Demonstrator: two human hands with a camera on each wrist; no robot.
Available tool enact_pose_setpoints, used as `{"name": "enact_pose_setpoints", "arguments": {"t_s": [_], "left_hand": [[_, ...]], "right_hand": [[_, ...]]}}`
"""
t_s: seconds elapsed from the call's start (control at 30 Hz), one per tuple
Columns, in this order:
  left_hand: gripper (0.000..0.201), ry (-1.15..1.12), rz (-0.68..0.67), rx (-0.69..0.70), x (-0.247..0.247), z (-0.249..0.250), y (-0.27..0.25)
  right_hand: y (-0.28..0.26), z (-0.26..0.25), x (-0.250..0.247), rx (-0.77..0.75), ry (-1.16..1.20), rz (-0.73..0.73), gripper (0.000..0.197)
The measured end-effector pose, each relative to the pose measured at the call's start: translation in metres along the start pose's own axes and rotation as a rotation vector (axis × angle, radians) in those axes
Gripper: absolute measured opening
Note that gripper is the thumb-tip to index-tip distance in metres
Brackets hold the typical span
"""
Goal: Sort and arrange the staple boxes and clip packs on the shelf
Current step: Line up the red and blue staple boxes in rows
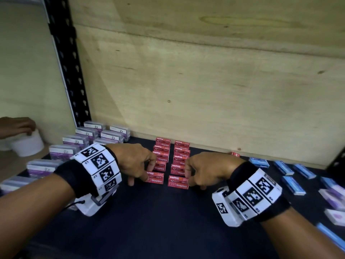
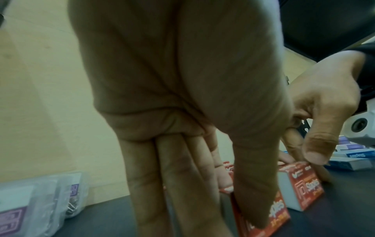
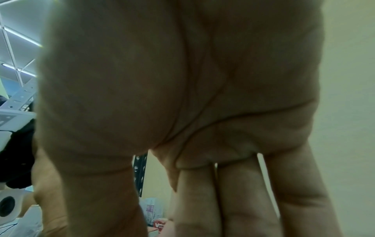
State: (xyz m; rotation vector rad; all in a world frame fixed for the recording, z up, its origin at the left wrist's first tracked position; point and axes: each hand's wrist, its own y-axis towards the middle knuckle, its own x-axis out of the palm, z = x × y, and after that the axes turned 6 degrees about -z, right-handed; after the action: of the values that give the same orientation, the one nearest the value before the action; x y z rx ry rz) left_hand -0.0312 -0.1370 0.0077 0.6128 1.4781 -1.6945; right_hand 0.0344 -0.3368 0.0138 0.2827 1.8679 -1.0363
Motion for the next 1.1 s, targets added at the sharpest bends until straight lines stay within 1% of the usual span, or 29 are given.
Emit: {"name": "enact_pose_setpoints", "arguments": {"t_s": [0.23,0.37,0.43,0.5,0.6,0.63,0.7,0.8,0.9,1.0,1.1], "left_hand": [[0.018,-0.018,0.009,-0.011,0.002,-0.001,-0.001],[0.018,0.016,0.043,-0.024,0.004,0.0,0.001],[0.02,0.024,0.059,-0.02,0.005,0.0,0.0],[0.024,0.001,0.063,-0.022,0.004,0.0,-0.003],[0.032,0.015,0.072,-0.069,0.002,0.0,-0.007],[0.032,0.048,0.088,-0.089,0.0,0.001,-0.009],[0.027,0.109,0.146,-0.105,-0.006,0.009,-0.013],[0.02,0.169,0.217,-0.026,-0.018,0.033,-0.018],[0.02,0.248,0.273,0.088,-0.025,0.068,-0.012],[0.024,0.275,0.248,0.18,-0.025,0.101,0.003],[0.026,0.283,0.215,0.241,-0.027,0.127,0.029]], "right_hand": [[-0.002,0.0,0.001,-0.007,0.002,-0.002,0.012],[-0.004,0.002,0.001,-0.015,0.02,0.004,0.017],[-0.007,0.005,0.002,-0.03,0.034,-0.005,0.016],[-0.012,0.012,0.002,-0.047,0.086,-0.021,0.01],[-0.02,0.031,0.002,-0.048,0.182,-0.035,0.02],[-0.024,0.038,0.0,-0.053,0.194,-0.023,0.022],[-0.032,0.055,-0.008,-0.065,0.213,0.018,0.023],[-0.044,0.081,-0.025,-0.023,0.169,0.091,0.022],[-0.048,0.109,-0.038,0.067,0.101,0.139,0.02],[-0.045,0.127,-0.044,0.139,-0.006,0.16,0.022],[-0.037,0.142,-0.045,0.195,-0.062,0.147,0.025]]}}
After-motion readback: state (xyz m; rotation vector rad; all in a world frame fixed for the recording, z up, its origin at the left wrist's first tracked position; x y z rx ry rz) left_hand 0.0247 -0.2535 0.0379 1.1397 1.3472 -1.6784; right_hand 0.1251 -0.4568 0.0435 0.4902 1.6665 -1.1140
